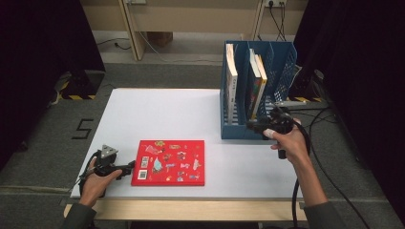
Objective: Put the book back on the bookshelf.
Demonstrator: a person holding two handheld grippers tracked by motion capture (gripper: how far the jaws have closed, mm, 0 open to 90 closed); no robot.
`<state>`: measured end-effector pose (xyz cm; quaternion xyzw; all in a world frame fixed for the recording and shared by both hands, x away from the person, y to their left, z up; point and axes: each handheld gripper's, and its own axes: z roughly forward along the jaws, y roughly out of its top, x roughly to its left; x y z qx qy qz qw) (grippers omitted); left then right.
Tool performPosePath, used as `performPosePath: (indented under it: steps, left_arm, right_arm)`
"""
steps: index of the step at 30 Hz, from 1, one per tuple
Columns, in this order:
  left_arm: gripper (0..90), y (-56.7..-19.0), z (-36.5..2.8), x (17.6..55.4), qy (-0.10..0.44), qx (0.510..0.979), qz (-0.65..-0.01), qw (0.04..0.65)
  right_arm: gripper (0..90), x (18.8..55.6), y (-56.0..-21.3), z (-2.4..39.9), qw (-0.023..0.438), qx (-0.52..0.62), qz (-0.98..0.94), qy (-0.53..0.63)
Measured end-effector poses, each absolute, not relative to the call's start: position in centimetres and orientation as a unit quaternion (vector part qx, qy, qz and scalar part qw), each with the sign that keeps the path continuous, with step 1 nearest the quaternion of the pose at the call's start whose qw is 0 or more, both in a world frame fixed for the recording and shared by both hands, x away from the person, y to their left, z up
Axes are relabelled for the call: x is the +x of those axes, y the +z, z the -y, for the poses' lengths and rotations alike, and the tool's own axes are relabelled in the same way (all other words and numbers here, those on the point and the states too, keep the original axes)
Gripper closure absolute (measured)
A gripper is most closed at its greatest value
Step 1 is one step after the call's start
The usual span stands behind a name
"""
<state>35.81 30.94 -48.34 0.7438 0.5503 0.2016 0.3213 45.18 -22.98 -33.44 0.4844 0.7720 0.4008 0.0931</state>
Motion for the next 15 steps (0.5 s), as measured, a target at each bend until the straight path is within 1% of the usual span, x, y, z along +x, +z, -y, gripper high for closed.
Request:
performPosePath:
  steps: [2, 4, 9, 13, 15]
  left_arm:
    - [13.4, -48.3, -30.9, 35.8, 0.201, 0.744, -0.550, 0.321]
    - [13.4, -48.3, -30.9, 35.8, 0.202, 0.744, -0.550, 0.321]
    - [13.4, -48.3, -30.9, 35.8, 0.201, 0.744, -0.550, 0.320]
    - [13.4, -48.3, -30.9, 35.8, 0.201, 0.744, -0.550, 0.321]
    - [13.3, -48.3, -30.9, 35.8, 0.201, 0.743, -0.551, 0.322]
  right_arm:
    - [32.0, 44.7, -34.2, 22.6, 0.078, 0.482, -0.771, 0.410]
    - [31.2, 44.4, -34.8, 22.3, 0.077, 0.481, -0.773, 0.408]
    - [28.5, 43.6, -36.2, 21.5, 0.057, 0.480, -0.771, 0.416]
    - [27.5, 43.3, -37.2, 20.8, 0.058, 0.475, -0.777, 0.409]
    - [27.5, 43.2, -37.7, 20.4, 0.052, 0.473, -0.776, 0.414]
